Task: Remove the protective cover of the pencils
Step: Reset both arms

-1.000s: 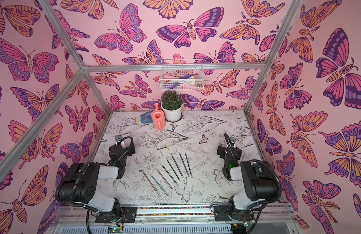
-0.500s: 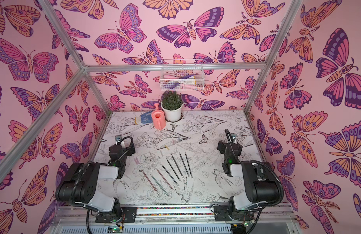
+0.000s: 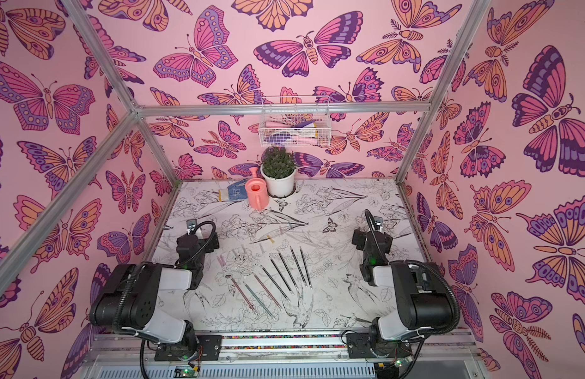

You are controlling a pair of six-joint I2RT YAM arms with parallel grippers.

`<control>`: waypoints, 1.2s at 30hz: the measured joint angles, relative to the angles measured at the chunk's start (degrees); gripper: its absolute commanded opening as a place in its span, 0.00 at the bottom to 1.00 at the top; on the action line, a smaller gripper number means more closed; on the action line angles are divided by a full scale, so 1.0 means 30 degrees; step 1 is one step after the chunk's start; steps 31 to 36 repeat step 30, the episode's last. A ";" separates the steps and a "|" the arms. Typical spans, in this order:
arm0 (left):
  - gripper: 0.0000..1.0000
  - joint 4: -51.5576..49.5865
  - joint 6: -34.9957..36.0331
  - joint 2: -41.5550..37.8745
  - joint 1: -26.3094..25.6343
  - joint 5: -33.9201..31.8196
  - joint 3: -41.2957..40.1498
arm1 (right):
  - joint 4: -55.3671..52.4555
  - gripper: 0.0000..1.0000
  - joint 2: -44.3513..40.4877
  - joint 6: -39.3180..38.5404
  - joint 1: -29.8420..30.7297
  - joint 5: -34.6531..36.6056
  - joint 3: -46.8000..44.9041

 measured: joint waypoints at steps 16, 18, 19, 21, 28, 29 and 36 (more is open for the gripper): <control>0.99 0.0000 0.0000 0.0000 0.0000 0.0073 0.0000 | -0.0714 1.00 -0.0073 -0.0474 -0.0357 -0.1596 0.1246; 0.99 0.0000 0.0000 0.0000 0.0000 0.0087 0.0000 | -0.1173 1.00 -0.0073 -0.0444 -0.0357 -0.1690 0.1239; 0.99 0.0000 0.0000 0.0000 0.0000 0.0095 0.0000 | -0.1260 1.00 -0.0073 -0.0437 -0.0357 -0.1719 0.1239; 0.99 -0.0007 0.0000 0.0000 0.0036 0.0168 0.0000 | -0.1392 1.00 -0.0073 -0.0437 -0.0357 -0.1727 0.1239; 0.99 -0.0007 -0.0007 0.0000 0.0087 0.0299 0.0000 | -0.1661 1.00 -0.0073 -0.0379 -0.0357 -0.1734 0.1239; 0.99 -0.0007 -0.0007 0.0000 0.0087 0.0299 0.0000 | -0.1676 1.00 -0.0073 -0.0386 -0.0357 -0.1741 0.1239; 0.99 -0.0007 -0.0007 0.0000 0.0087 0.0299 0.0000 | -0.1690 1.00 -0.0073 -0.0379 -0.0357 -0.1749 0.1239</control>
